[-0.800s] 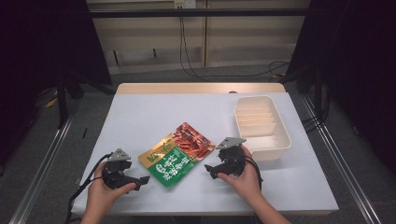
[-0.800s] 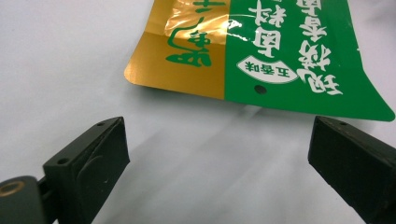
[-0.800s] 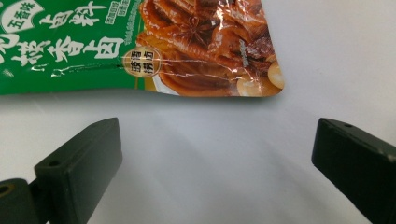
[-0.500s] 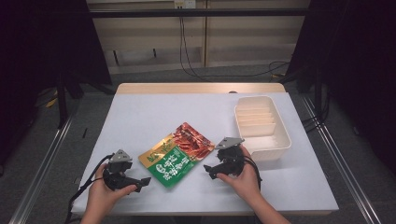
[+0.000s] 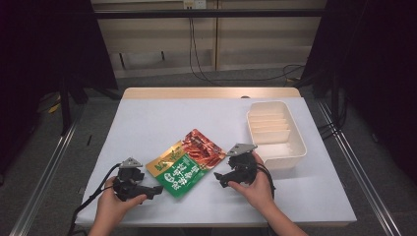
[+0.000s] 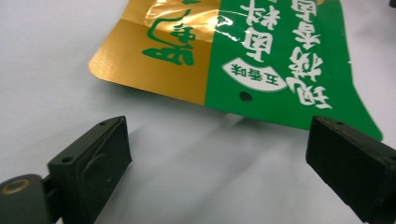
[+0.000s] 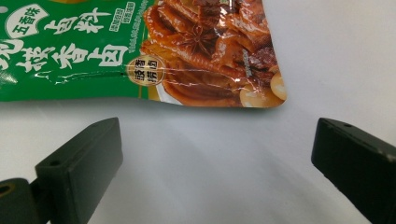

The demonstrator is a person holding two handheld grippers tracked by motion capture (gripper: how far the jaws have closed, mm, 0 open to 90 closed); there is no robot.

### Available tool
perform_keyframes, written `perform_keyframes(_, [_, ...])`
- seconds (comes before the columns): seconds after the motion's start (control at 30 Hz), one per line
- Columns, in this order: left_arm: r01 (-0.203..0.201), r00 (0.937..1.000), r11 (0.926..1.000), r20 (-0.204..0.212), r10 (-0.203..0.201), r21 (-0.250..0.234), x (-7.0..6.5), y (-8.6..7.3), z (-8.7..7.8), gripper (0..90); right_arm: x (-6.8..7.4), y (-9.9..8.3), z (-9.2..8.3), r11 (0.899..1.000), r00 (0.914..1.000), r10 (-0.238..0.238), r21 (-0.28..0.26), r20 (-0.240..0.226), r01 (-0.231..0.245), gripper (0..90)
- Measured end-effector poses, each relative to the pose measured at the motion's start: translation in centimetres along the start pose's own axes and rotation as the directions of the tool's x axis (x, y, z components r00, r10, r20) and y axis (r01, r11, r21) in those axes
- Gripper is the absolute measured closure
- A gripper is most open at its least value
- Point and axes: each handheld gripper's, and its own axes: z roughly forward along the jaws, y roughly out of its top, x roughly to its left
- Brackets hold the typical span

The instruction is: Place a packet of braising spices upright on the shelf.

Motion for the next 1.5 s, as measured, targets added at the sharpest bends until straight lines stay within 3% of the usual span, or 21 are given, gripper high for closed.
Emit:
perform_keyframes(0.4, [0.016, 0.9993, 0.9999, 0.033, -0.016, 0.001, -1.0, 0.3, 0.8, 13.9, 0.1, 0.3, 0.0, 1.0, 1.0, -0.003, -0.011, 0.001, 0.003, 1.9])
perform_keyframes(0.63, [0.049, 0.9973, 0.9979, 0.057, -0.046, -0.043, -1.0, 0.5, 1.3, 21.3, 0.2, 0.3, 0.1, 1.0, 1.0, -0.008, -0.013, 0.004, 0.008, 1.9])
perform_keyframes(0.67, [0.044, 0.9965, 0.9967, 0.074, -0.039, -0.068, -1.1, 0.5, 1.4, 24.4, 0.2, 0.3, 0.1, 1.0, 0.9999, -0.009, -0.013, 0.005, 0.009, 2.0])
perform_keyframes(0.73, [0.04, 0.9968, 0.9956, 0.072, -0.034, -0.085, -1.1, 0.5, 1.5, 24.5, 0.2, 0.3, 0.1, 1.0, 0.9999, -0.015, -0.013, 0.001, 0.015, 2.0])
perform_keyframes(0.83, [0.036, 0.9984, 0.9967, 0.047, -0.032, -0.073, -1.3, 0.5, 1.6, 31.5, 0.2, 0.4, 0.1, 1.0, 1.0, -0.004, -0.016, 0.003, 0.004, 2.1])
perform_keyframes(0.93, [0.067, 0.9958, 0.9943, 0.069, -0.061, -0.083, -1.2, 0.6, 1.6, 33.6, 0.2, 0.4, 0.1, 1.0, 0.9999, -0.01, -0.019, 0.005, 0.011, 2.2])
perform_keyframes(0.97, [0.097, 0.9913, 0.991, 0.097, -0.088, -0.091, -1.3, 0.7, 1.6, 37.8, 0.3, 0.4, 0.0, 1.0, 0.9999, -0.006, -0.018, 0.01, 0.006, 2.2])
perform_keyframes(1.1, [0.113, 0.9887, 0.9878, 0.111, -0.101, -0.108, -1.3, 0.6, 2.0, 46.6, 0.2, 0.4, 0.1, 1.0, 0.9999, -0.01, -0.023, 0.009, 0.01, 2.2])
perform_keyframes(1.23, [0.149, 0.9803, 0.9818, 0.148, -0.131, -0.118, -1.5, 0.5, 2.4, 53.1, 0.2, 0.4, 0.0, 1.0, 1.0, -0.008, -0.02, 0.004, 0.008, 2.2])
perform_keyframes(1.33, [0.177, 0.9754, 0.977, 0.154, -0.158, -0.118, -1.6, 0.4, 2.5, 60.2, 0.2, 0.4, 0.1, 1.0, 1.0, -0.008, -0.019, -0.002, 0.008, 2.2])
perform_keyframes(1.37, [0.19, 0.9727, 0.9738, 0.159, -0.169, -0.125, -1.7, 0.4, 2.5, 66.4, 0.2, 0.4, 0.1, 1.0, 1.0, -0.006, -0.018, 0.001, 0.006, 2.2])
perform_keyframes(1.5, [0.205, 0.9687, 0.9713, 0.167, -0.183, -0.121, -1.6, 0.4, 2.4, 74.5, 0.2, 0.4, 0.2, 1.0, 0.9999, -0.012, -0.018, 0.002, 0.012, 2.3])
